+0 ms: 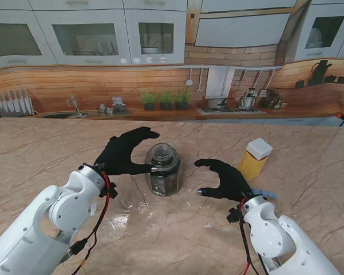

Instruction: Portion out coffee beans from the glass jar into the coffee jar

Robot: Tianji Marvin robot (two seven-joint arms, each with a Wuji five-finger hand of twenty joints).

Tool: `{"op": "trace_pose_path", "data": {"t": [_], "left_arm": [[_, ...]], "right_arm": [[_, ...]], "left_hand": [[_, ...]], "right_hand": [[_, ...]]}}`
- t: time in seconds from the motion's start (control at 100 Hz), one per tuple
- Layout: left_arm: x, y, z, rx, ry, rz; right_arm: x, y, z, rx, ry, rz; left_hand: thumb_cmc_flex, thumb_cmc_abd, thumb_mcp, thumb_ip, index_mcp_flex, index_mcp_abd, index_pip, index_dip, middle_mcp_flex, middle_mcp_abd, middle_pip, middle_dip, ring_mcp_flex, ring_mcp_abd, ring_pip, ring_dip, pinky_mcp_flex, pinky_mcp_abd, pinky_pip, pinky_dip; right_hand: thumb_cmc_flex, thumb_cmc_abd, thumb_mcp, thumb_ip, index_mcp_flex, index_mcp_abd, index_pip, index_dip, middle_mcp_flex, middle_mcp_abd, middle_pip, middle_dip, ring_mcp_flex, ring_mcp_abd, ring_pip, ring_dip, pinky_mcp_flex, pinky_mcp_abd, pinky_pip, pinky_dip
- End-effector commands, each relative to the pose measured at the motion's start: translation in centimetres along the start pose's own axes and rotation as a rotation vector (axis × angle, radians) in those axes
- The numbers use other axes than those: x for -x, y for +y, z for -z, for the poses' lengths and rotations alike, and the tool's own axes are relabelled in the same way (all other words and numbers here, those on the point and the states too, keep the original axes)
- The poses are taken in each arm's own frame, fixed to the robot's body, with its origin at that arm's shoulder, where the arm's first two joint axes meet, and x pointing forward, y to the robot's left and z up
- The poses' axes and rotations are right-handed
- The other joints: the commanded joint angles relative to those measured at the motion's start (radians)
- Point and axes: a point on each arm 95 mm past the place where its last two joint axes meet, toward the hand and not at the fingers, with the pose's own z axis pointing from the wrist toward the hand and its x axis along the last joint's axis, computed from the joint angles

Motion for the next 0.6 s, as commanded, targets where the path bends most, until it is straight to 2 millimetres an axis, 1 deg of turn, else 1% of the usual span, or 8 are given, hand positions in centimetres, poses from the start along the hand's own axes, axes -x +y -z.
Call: {"op": "trace_pose_path", "data": {"t": [0.0, 0.17, 0.35, 0.39, 0.48, 0.52, 0.54, 0.59], "left_arm": [[-1.3, -0.2, -0.5, 0.010, 0.028, -0.015], [-2.8, 0.6, -2.1, 0.060, 0.045, -0.073], [-4.0, 1.1, -3.6, 0.098, 0.063, -0.185], [-4.2, 1.2, -3.8, 0.109, 0.065, -0.222], [-4.6, 1.2, -4.5, 0.123, 0.070, -0.290], [-4.8, 1.3, -4.8, 0.132, 0.072, -0.301], [-4.9, 1.4, -4.9, 0.134, 0.070, -0.307], [-5.0, 1.4, -5.3, 0.147, 0.072, -0.326]], "right_arm": [[-0.1, 0.1, 0.5, 0.000, 0.003, 0.006], [0.3, 0.8, 1.1, 0.017, -0.005, 0.024], [0.6, 1.2, 1.6, 0.024, -0.012, 0.036], [0.7, 1.3, 1.7, 0.025, -0.014, 0.038], [0.8, 1.3, 1.8, 0.026, -0.017, 0.039], [0.8, 1.3, 1.9, 0.027, -0.018, 0.039], [0.8, 1.3, 1.9, 0.027, -0.019, 0.040], [0.9, 1.3, 1.9, 0.026, -0.021, 0.040]], "left_hand": [[-0.044, -0.063, 0.047, -0.042, -0.030, -0.049, -0.043, -0.004, -0.047, -0.037, -0.098, -0.027, -0.006, 0.022, 0.010, -0.014, 0.007, 0.057, 0.024, -0.009], [-0.057, -0.090, 0.071, -0.051, -0.032, -0.090, -0.061, -0.007, -0.054, -0.049, -0.108, -0.018, 0.008, 0.033, 0.020, -0.013, 0.026, 0.078, 0.045, 0.000], [-0.070, -0.113, 0.103, -0.059, -0.003, -0.108, -0.050, 0.010, -0.045, -0.055, -0.093, 0.003, 0.037, 0.045, 0.041, -0.003, 0.051, 0.103, 0.081, 0.019], [-0.082, -0.124, 0.129, -0.064, 0.003, -0.111, -0.042, 0.021, -0.044, -0.055, -0.084, 0.010, 0.041, 0.044, 0.043, 0.001, 0.049, 0.105, 0.087, 0.024], [-0.086, -0.126, 0.135, -0.066, 0.018, -0.115, -0.034, 0.028, -0.040, -0.057, -0.080, 0.012, 0.045, 0.045, 0.044, 0.002, 0.053, 0.107, 0.088, 0.025], [-0.080, -0.132, 0.138, -0.066, 0.025, -0.118, -0.029, 0.031, -0.040, -0.057, -0.078, 0.012, 0.044, 0.051, 0.043, 0.002, 0.056, 0.107, 0.088, 0.026], [-0.081, -0.136, 0.144, -0.066, 0.030, -0.118, -0.023, 0.036, -0.021, -0.050, -0.058, 0.022, 0.043, 0.057, 0.042, 0.001, 0.058, 0.107, 0.085, 0.026], [-0.078, -0.143, 0.151, -0.066, 0.040, -0.125, -0.015, 0.041, -0.019, -0.050, -0.047, 0.027, 0.051, 0.068, 0.044, 0.000, 0.069, 0.107, 0.085, 0.028]], "right_hand": [[0.001, -0.020, 0.012, 0.000, 0.006, -0.016, -0.006, 0.006, 0.015, -0.006, -0.005, 0.003, 0.001, 0.008, -0.004, 0.010, 0.002, 0.007, 0.012, 0.015], [0.002, -0.021, 0.012, -0.001, 0.008, -0.014, -0.004, 0.006, 0.016, -0.005, -0.005, 0.003, 0.002, 0.006, -0.004, 0.011, 0.001, 0.003, 0.012, 0.015], [0.003, -0.019, 0.010, -0.001, 0.009, -0.013, -0.004, 0.005, 0.017, -0.006, -0.004, 0.003, 0.004, 0.005, -0.004, 0.011, 0.001, 0.000, 0.013, 0.015], [0.003, -0.020, 0.011, -0.001, 0.010, -0.014, -0.004, 0.005, 0.016, -0.005, -0.004, 0.003, 0.003, 0.005, -0.005, 0.011, 0.001, 0.000, 0.013, 0.014], [0.003, -0.020, 0.011, -0.001, 0.010, -0.015, -0.004, 0.005, 0.016, -0.006, -0.004, 0.003, 0.004, 0.005, -0.005, 0.012, 0.001, 0.001, 0.013, 0.014], [0.004, -0.020, 0.011, -0.001, 0.010, -0.016, -0.004, 0.005, 0.017, -0.005, -0.004, 0.003, 0.004, 0.004, -0.004, 0.012, 0.001, 0.000, 0.013, 0.014], [0.004, -0.019, 0.011, -0.001, 0.011, -0.017, -0.004, 0.006, 0.018, -0.005, -0.003, 0.004, 0.005, 0.004, -0.004, 0.012, 0.001, 0.000, 0.013, 0.014], [0.004, -0.021, 0.011, -0.001, 0.012, -0.017, -0.003, 0.006, 0.017, -0.006, -0.003, 0.004, 0.004, 0.005, -0.004, 0.012, 0.002, 0.001, 0.013, 0.014]]}}
